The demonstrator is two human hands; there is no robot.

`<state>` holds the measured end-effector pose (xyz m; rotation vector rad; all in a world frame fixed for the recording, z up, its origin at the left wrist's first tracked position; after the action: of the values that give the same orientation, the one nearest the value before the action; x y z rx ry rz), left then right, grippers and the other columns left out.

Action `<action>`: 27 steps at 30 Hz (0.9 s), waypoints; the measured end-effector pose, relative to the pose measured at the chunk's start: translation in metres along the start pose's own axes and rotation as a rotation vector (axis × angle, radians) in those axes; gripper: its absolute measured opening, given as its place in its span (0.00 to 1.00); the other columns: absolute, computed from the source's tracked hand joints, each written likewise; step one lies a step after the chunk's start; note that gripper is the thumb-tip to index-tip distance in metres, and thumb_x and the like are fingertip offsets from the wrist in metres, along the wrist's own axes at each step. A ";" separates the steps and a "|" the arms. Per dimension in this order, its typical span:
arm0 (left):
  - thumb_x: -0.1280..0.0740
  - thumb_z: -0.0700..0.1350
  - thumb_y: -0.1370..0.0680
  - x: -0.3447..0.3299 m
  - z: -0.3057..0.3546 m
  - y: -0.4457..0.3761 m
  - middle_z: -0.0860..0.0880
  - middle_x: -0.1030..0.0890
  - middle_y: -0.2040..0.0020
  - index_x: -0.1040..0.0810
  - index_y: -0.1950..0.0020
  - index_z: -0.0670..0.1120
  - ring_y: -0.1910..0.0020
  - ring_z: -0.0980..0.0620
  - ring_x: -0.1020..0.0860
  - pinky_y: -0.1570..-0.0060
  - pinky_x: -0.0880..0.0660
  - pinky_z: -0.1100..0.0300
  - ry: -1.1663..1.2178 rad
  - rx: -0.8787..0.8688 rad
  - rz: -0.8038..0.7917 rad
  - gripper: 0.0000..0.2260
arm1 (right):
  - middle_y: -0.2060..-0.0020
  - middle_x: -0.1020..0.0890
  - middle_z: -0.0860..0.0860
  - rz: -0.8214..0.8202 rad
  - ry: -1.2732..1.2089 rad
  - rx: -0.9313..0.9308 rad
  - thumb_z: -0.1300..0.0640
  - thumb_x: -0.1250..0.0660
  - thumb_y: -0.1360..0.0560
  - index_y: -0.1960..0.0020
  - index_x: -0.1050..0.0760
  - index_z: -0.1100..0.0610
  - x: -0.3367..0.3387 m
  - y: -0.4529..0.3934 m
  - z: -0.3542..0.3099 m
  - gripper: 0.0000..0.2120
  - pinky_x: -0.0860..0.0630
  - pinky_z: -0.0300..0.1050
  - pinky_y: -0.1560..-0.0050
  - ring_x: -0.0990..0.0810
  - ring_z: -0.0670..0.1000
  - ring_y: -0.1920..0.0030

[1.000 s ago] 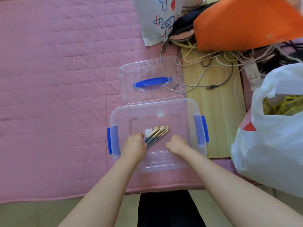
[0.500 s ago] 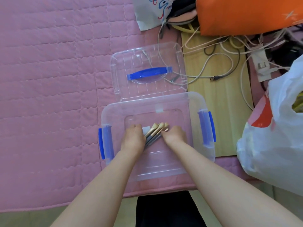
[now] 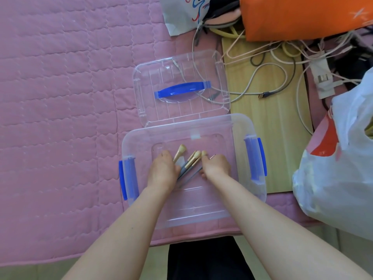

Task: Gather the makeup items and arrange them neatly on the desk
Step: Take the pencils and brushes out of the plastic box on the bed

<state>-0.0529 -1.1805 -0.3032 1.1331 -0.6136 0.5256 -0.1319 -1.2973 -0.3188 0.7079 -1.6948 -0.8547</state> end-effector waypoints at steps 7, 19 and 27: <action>0.42 0.41 0.21 -0.004 0.002 0.000 0.38 0.26 0.55 0.34 0.44 0.40 0.61 0.38 0.28 0.64 0.33 0.53 0.087 0.069 0.018 0.08 | 0.69 0.27 0.57 -0.028 -0.394 -0.144 0.56 0.44 0.21 0.45 0.35 0.63 0.001 0.002 0.003 0.10 0.24 0.45 0.75 0.27 0.52 0.82; 0.35 0.43 0.25 -0.005 0.001 -0.004 0.40 0.20 0.55 0.28 0.55 0.44 0.56 0.38 0.23 0.58 0.25 0.51 0.133 0.026 -0.017 0.04 | 0.50 0.19 0.60 0.003 -0.142 0.020 0.55 0.35 0.26 0.55 0.24 0.58 -0.010 0.007 -0.010 0.06 0.21 0.55 0.48 0.20 0.63 0.47; 0.33 0.43 0.26 -0.006 0.001 -0.007 0.41 0.20 0.53 0.25 0.53 0.44 0.54 0.39 0.22 0.55 0.24 0.50 0.116 0.029 -0.026 0.04 | 0.48 0.19 0.61 0.101 0.066 0.134 0.52 0.40 0.22 0.51 0.22 0.62 -0.011 0.013 -0.012 0.14 0.27 0.48 0.50 0.22 0.62 0.44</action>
<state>-0.0525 -1.1846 -0.3117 1.1288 -0.4919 0.5753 -0.1180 -1.2830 -0.3121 0.7255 -1.7251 -0.6455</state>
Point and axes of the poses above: each hand's wrist, its own y-axis away from the middle knuckle, its own x-axis out of the back of the hand, z = x × y, the point moved 1 cm from there along -y, towards the middle knuckle
